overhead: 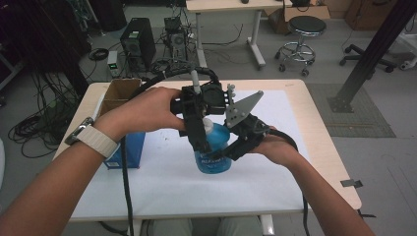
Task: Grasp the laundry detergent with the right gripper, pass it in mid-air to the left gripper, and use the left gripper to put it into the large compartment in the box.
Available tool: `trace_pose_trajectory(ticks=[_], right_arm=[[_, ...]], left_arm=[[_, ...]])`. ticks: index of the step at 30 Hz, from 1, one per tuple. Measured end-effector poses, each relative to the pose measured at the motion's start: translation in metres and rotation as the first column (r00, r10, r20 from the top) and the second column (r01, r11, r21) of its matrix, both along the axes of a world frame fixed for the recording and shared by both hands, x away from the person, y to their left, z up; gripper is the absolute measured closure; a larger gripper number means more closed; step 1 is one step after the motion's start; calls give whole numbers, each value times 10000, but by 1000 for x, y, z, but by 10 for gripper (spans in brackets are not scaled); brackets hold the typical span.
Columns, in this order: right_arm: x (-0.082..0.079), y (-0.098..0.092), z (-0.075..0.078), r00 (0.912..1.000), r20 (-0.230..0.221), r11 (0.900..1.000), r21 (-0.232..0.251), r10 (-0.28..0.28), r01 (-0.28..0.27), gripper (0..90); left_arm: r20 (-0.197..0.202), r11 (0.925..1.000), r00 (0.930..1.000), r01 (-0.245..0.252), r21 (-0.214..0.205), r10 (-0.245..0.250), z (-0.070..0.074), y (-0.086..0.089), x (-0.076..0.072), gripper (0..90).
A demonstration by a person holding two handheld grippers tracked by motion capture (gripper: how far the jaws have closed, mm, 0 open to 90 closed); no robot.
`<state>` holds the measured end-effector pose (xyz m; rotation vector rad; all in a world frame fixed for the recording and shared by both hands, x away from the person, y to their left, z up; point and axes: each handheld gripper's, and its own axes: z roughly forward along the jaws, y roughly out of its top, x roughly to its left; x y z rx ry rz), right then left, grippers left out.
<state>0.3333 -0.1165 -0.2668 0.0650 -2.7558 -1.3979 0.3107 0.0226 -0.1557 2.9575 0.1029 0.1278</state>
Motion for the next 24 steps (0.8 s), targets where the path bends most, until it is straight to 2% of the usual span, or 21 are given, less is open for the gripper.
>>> trace_pose_trajectory(ticks=[8,14,24], right_arm=[[0,1,1,10000,64,10000,36,7,-7,443],[0,1,1,10000,65,10000,27,32,-32,443],[0,2,1,10000,54,10000,22,50,-50,443]], left_arm=[[69,9998,10000,37,212,-38,-7,-2,0,72],[-25,9999,9999,107,122,-107,-9,-3,1,145],[11,9998,9998,189,107,-189,-11,-3,1,198]])
